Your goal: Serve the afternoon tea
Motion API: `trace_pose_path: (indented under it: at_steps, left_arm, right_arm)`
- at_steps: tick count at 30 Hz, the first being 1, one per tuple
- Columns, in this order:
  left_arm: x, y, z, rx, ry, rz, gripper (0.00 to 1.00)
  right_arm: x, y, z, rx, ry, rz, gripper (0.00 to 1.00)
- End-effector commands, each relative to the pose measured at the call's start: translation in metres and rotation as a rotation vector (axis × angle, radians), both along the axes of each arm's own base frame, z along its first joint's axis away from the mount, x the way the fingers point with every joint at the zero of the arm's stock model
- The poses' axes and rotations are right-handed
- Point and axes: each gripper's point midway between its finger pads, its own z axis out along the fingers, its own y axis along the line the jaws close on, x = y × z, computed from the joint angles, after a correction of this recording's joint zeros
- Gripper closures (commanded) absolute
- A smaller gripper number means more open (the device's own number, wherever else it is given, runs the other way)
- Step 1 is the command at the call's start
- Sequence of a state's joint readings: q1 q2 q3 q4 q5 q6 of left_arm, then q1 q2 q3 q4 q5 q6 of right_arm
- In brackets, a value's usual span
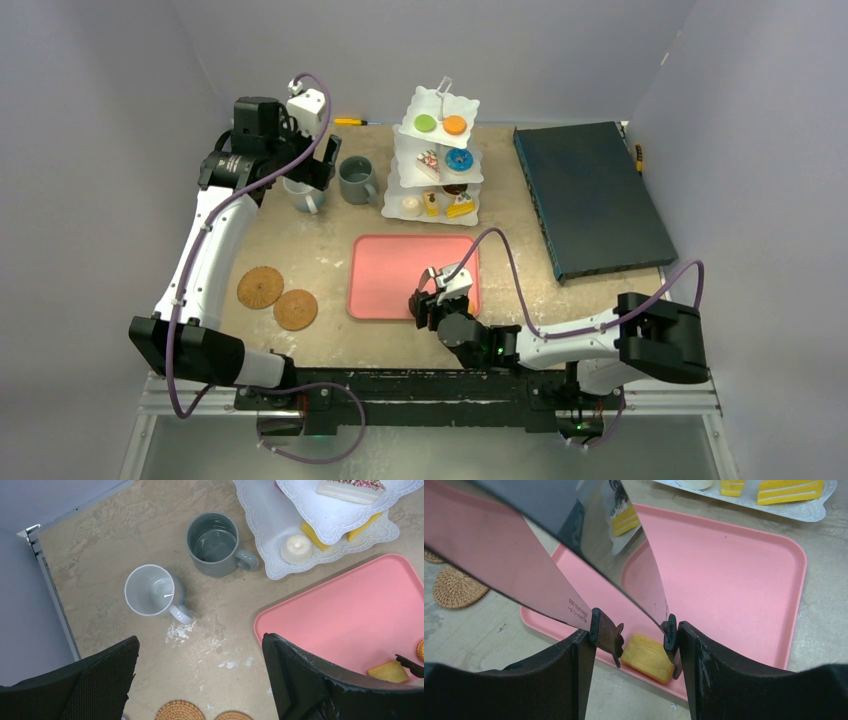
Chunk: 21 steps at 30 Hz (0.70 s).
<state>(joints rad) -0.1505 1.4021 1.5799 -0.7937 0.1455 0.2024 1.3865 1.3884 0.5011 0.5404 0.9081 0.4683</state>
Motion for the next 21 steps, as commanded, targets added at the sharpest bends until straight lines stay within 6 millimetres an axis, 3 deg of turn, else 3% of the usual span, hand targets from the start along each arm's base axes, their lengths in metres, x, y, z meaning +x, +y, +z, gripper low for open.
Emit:
trace_pose_path:
  at_steps: [1,8,16,21]
  left_arm:
    - [0.002,0.003,0.024,-0.004,-0.07,-0.002,0.07]
    - [0.001,0.003,0.024,-0.004,-0.07,-0.002,0.07]
    - [0.001,0.003,0.024,-0.002,-0.07,-0.002,0.07]
    - [0.0,0.004,0.024,0.001,-0.07,0.0,0.07]
  right_arm:
    - [-0.005,-0.009,-0.016,-0.036,0.031,-0.015,0.38]
    - [-0.007,-0.012,-0.018,-0.024,0.032,-0.019,0.38]
    - [-0.017,-0.01,-0.039,-0.077,0.045,-0.015,0.38]
    - [-0.018,-0.007,-0.037,-0.08,0.023,-0.034,0.45]
